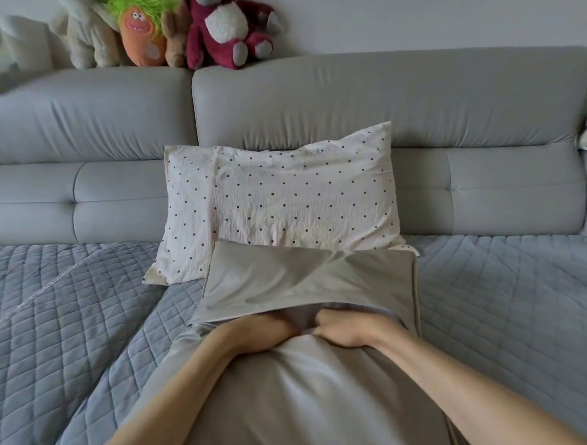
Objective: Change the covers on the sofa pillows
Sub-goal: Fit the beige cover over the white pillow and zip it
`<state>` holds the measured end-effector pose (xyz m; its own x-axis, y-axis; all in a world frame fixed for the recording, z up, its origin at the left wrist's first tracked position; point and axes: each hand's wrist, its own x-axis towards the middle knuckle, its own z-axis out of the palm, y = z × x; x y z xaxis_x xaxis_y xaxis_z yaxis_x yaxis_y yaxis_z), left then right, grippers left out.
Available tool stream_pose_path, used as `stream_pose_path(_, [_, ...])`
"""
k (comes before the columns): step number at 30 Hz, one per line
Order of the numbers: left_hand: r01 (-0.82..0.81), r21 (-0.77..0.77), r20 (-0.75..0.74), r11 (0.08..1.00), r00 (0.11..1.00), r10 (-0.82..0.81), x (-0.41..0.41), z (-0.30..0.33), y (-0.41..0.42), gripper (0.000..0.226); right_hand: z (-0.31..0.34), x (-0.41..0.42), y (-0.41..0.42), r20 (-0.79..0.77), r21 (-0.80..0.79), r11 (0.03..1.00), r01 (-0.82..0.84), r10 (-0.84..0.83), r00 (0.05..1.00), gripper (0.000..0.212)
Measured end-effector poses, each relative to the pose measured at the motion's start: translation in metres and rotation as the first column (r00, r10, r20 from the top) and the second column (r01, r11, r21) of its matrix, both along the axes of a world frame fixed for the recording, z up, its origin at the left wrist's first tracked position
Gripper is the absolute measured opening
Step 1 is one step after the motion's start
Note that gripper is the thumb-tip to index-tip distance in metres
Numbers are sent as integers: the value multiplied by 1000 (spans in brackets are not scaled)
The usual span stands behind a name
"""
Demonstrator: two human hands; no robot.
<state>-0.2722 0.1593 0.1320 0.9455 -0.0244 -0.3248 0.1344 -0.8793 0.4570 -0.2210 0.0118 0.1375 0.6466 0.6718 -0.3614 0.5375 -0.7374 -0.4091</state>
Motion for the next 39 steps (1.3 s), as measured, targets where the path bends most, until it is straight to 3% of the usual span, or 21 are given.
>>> stream_pose_path(2, [19, 57, 96, 998, 995, -24, -12, 6, 1, 62, 3, -3, -1, 25, 24, 999, 34, -35, 999, 55])
stream_pose_path(5, [38, 230, 270, 972, 958, -101, -24, 1, 6, 62, 8, -7, -6, 176, 64, 997, 42, -53, 983, 63])
stream_pose_path(7, [-20, 257, 520, 966, 846, -121, -29, -4, 3, 70, 14, -10, -11, 231, 179, 984, 19, -61, 971, 67])
stream_pose_path(9, [-90, 306, 713, 948, 681, -166, -30, -6, 3, 54, 15, -15, -14, 268, 293, 956, 29, -111, 957, 58])
stream_pose_path(11, [-156, 304, 832, 940, 523, -183, -30, -10, 5, 40, 12, -18, -15, 365, 401, 915, 41, -200, 909, 46])
stream_pose_path(12, [-154, 293, 846, 944, 502, -181, -28, -11, 6, 39, 9, -17, -13, 421, 443, 896, 37, -244, 873, 43])
stream_pose_path(13, [-146, 277, 836, 950, 525, -163, -26, -12, 6, 42, 6, -17, -11, 469, 489, 872, 12, -275, 839, 42])
stream_pose_path(15, [-116, 255, 686, 960, 722, -95, -23, -6, 5, 58, 5, -11, -3, 507, 528, 847, -54, -264, 820, 40])
stream_pose_path(17, [-70, 200, 356, 977, 934, -6, -10, -3, 9, 53, 0, 6, 11, 528, 428, 900, -81, -176, 831, 37])
stream_pose_path(18, [-51, 158, 197, 986, 980, 20, -3, -4, 12, 43, -3, 14, 17, 549, 332, 939, -90, -114, 828, 35])
stream_pose_path(20, [-7, 107, 65, 994, 998, 0, 6, 0, 16, 41, -6, 23, 27, 555, 168, 980, -102, -8, 832, 34])
stream_pose_path(23, [26, 153, 11, 988, 1000, -28, 11, 0, 17, 58, -9, 26, 32, 428, 13, 998, -68, 56, 902, 37])
stream_pose_path(25, [2, 278, 162, 961, 985, -49, 4, -6, 13, 65, -10, 25, 32, 349, -37, 999, -17, 29, 937, 37])
stream_pose_path(26, [-55, 287, 281, 956, 959, -29, -2, -6, 10, 58, -9, 24, 30, 292, -50, 999, 23, -7, 956, 38])
stream_pose_path(29, [-162, 151, 616, 975, 787, 35, -22, -12, 4, 46, -3, 13, 21, 4, 46, 993, 110, -110, 994, 41])
stream_pose_path(32, [-163, 192, 735, 968, 677, -31, -24, -16, 2, 57, -2, 3, 11, -101, 106, 984, 143, -132, 986, 42])
stream_pose_path(34, [-191, 295, 650, 936, 759, -50, -18, -15, -2, 72, -2, 2, 8, -12, 109, 977, 181, -181, 983, 35])
stream_pose_path(36, [-193, 381, 497, 904, 867, -24, -9, -7, -3, 90, -2, -3, 7, 198, 120, 980, 158, -179, 964, 35])
stream_pose_path(39, [-146, 390, 298, 909, 954, 25, 11, 6, 2, 84, -7, -7, 9, 471, 364, 924, 114, -289, 834, 37])
